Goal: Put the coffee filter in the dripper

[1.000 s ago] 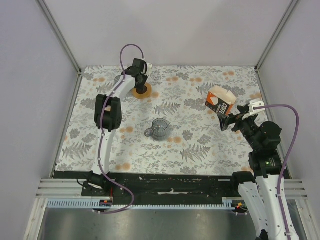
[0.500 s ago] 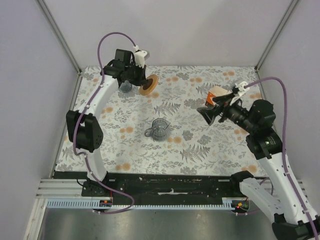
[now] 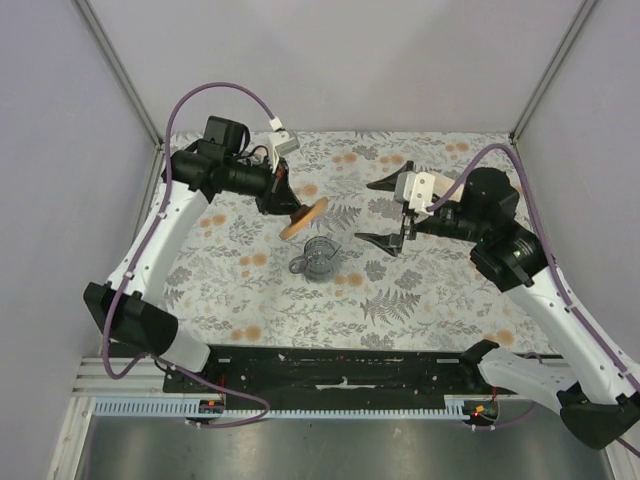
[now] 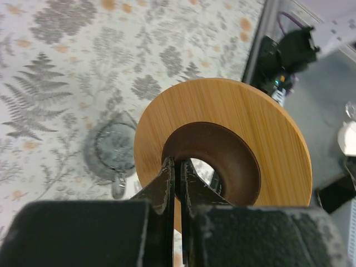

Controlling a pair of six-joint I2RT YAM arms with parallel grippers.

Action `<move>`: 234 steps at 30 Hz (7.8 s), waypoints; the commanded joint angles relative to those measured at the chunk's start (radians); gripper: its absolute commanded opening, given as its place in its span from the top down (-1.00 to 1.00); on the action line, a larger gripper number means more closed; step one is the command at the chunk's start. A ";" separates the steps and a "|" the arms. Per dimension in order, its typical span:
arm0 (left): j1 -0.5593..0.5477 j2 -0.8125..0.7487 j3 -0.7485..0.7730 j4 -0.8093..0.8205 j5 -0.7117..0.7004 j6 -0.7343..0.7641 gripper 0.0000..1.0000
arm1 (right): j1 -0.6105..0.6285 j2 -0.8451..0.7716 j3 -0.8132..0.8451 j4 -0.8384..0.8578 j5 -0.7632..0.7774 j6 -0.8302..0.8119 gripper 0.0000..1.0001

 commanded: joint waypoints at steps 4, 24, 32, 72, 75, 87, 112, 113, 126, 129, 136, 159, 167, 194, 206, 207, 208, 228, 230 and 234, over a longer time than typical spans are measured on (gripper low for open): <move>-0.071 -0.145 -0.060 -0.141 0.141 0.152 0.96 | 0.076 0.141 0.158 -0.127 -0.155 -0.162 -0.80; -0.103 -0.158 -0.089 -0.156 0.168 0.215 0.96 | 0.217 0.317 0.264 -0.185 -0.092 -0.191 -0.33; -0.103 -0.144 -0.086 -0.164 0.173 0.226 0.96 | 0.225 0.354 0.268 -0.188 -0.131 -0.189 0.83; 0.141 -0.155 -0.280 0.192 -0.315 -0.267 -0.38 | -0.137 0.959 0.380 -0.207 -0.441 0.693 1.00; 0.141 -0.156 -0.281 0.192 -0.315 -0.264 -0.38 | -0.139 0.974 0.382 -0.220 -0.422 0.677 1.00; 0.141 -0.161 -0.284 0.184 -0.313 -0.248 -0.37 | -0.162 1.020 0.402 -0.305 -0.313 0.615 0.50; 0.110 -0.095 -0.260 0.247 -0.506 -0.234 -0.36 | -0.145 0.971 0.690 -0.523 0.234 0.503 -0.14; 0.095 -0.086 -0.261 0.269 -0.567 -0.233 -0.37 | -0.139 0.948 0.687 -0.523 0.274 0.489 -0.20; 0.070 0.331 -0.019 0.602 -1.031 -0.449 -0.84 | -0.136 0.565 0.316 -0.348 0.561 0.412 -0.96; 0.070 0.462 0.082 0.597 -1.076 -0.506 -0.86 | -0.136 0.511 0.244 -0.326 0.575 0.392 -0.96; 0.079 0.706 0.285 0.606 -1.244 -0.555 -0.80 | -0.136 0.448 0.161 -0.312 0.563 0.360 -0.96; 0.069 0.437 0.011 0.620 -1.041 0.101 0.96 | -0.136 0.382 0.270 -0.328 0.458 0.383 -0.96; -0.092 -0.080 -0.381 0.568 -1.001 0.610 0.96 | -0.139 0.322 0.374 -0.338 0.464 0.437 -0.96; -1.059 -0.487 -0.591 0.078 -1.840 1.071 0.96 | 0.154 0.466 0.621 -0.526 0.368 0.509 -0.70; -1.099 -0.463 -0.591 0.103 -1.847 1.057 0.96 | 0.222 0.564 0.511 -0.497 0.429 0.507 -0.61; -1.097 -0.469 -0.597 0.109 -1.846 1.060 0.96 | 0.223 0.575 0.512 -0.493 0.422 0.509 -0.56; -1.099 -0.469 -0.602 0.115 -1.844 1.065 0.96 | 0.225 0.584 0.512 -0.492 0.415 0.509 -0.48; -1.097 -0.466 -0.547 0.250 -1.824 1.011 0.35 | 0.159 0.623 0.477 -0.473 0.373 0.475 1.00; -1.097 -0.457 -0.530 0.240 -1.809 0.988 0.37 | 0.139 0.614 0.477 -0.469 0.360 0.473 1.00; -1.097 -0.455 -0.533 0.237 -1.774 0.973 0.46 | 0.108 0.591 0.443 -0.432 0.339 0.489 1.00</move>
